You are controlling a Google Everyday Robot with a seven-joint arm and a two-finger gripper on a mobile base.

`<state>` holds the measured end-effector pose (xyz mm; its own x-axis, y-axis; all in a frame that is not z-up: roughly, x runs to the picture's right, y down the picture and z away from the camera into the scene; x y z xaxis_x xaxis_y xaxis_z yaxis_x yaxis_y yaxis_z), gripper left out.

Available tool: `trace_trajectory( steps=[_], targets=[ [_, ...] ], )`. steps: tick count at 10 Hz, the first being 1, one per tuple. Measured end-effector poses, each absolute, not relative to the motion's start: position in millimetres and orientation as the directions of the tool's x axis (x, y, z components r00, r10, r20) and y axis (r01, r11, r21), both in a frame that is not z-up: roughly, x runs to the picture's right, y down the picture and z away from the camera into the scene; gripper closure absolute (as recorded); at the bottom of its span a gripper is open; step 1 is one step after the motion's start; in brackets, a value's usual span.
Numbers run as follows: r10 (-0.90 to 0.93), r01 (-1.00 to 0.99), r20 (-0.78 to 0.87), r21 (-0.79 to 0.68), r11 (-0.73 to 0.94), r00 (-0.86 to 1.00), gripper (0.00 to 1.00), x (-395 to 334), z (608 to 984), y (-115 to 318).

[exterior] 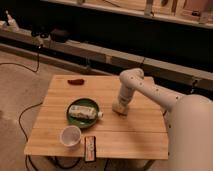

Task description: Wipe the white sponge on the table

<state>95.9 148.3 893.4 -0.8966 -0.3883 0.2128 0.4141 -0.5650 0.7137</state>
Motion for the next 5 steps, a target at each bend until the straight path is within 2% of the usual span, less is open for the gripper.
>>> trace_trajectory(
  steps=[5],
  targets=[
    [-0.392, 0.368, 0.163, 0.760, -0.536, -0.906, 1.00, 75, 865, 193]
  ],
)
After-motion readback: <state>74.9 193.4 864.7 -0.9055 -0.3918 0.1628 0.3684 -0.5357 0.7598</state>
